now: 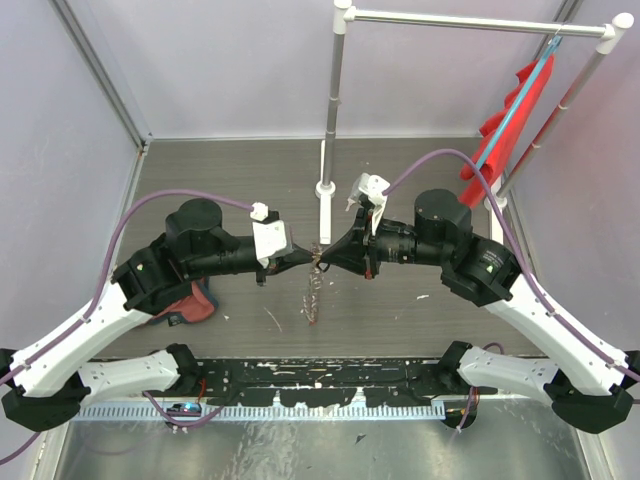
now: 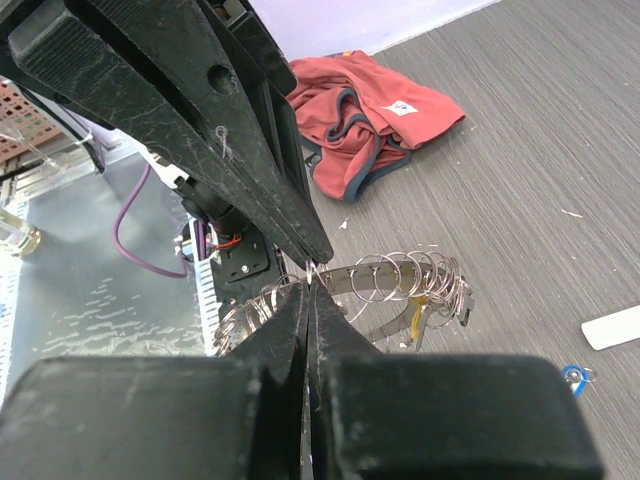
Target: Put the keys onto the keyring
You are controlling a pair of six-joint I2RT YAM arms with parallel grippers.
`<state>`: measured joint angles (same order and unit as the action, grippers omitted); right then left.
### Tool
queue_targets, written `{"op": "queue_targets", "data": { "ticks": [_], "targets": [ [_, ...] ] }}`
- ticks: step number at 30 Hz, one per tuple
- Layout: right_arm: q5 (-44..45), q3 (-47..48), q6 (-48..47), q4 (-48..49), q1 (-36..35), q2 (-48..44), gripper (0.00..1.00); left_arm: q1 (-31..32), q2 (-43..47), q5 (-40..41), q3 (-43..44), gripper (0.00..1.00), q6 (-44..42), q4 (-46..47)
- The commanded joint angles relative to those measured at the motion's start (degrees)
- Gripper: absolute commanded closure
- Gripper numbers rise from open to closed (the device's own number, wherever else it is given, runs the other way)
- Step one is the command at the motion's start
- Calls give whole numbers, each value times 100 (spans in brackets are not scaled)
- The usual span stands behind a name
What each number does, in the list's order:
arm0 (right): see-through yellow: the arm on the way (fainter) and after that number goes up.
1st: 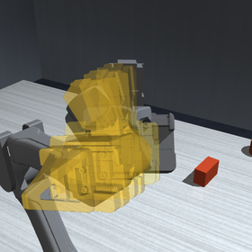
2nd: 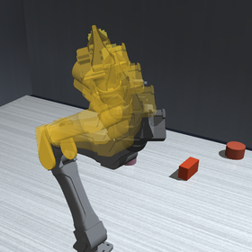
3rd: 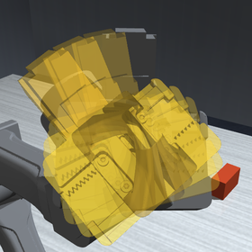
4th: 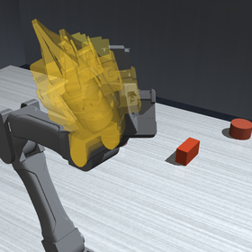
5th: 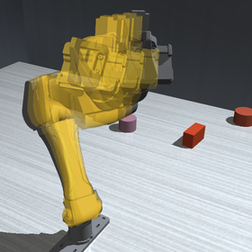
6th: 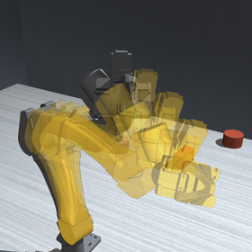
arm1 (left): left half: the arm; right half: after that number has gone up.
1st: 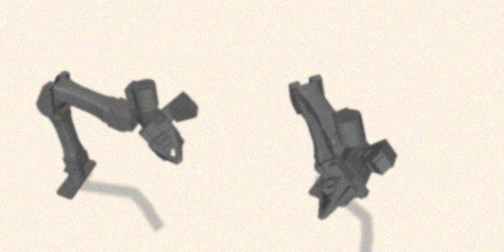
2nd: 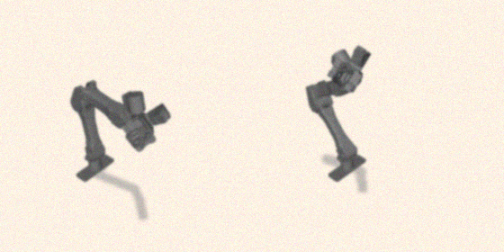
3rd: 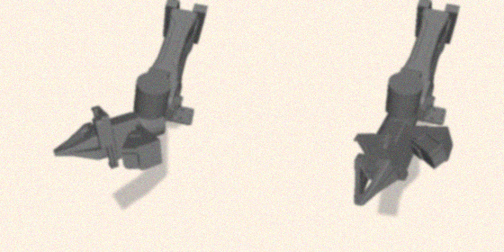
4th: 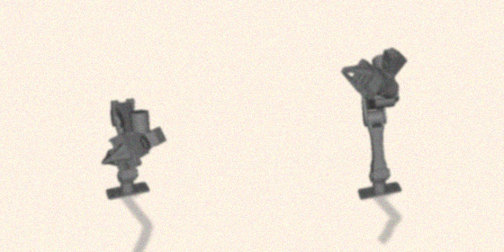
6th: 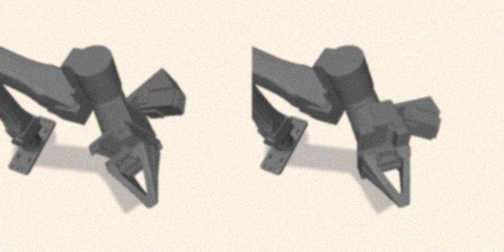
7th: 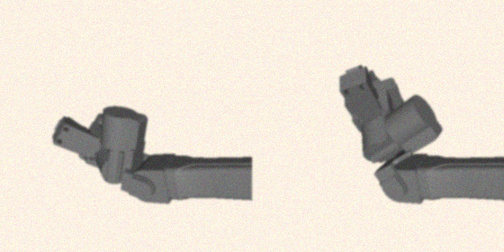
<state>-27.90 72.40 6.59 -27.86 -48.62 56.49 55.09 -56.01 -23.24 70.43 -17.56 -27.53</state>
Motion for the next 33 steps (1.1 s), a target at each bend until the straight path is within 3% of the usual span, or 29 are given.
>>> {"op": "queue_targets", "data": {
  "ticks": [1, 16, 33],
  "targets": [
    [251, -29, 55, 232, 10, -142, 99, 29, 49, 37, 225, 100, -46, 182],
    [567, -87, 26, -124, 11, -288, 99, 34, 124, 128, 139, 100, 6, 298],
    [-23, -30, -88, 182, 11, -113, 99, 35, 73, 203, 78, 100, 139, 459]
  ]
}}
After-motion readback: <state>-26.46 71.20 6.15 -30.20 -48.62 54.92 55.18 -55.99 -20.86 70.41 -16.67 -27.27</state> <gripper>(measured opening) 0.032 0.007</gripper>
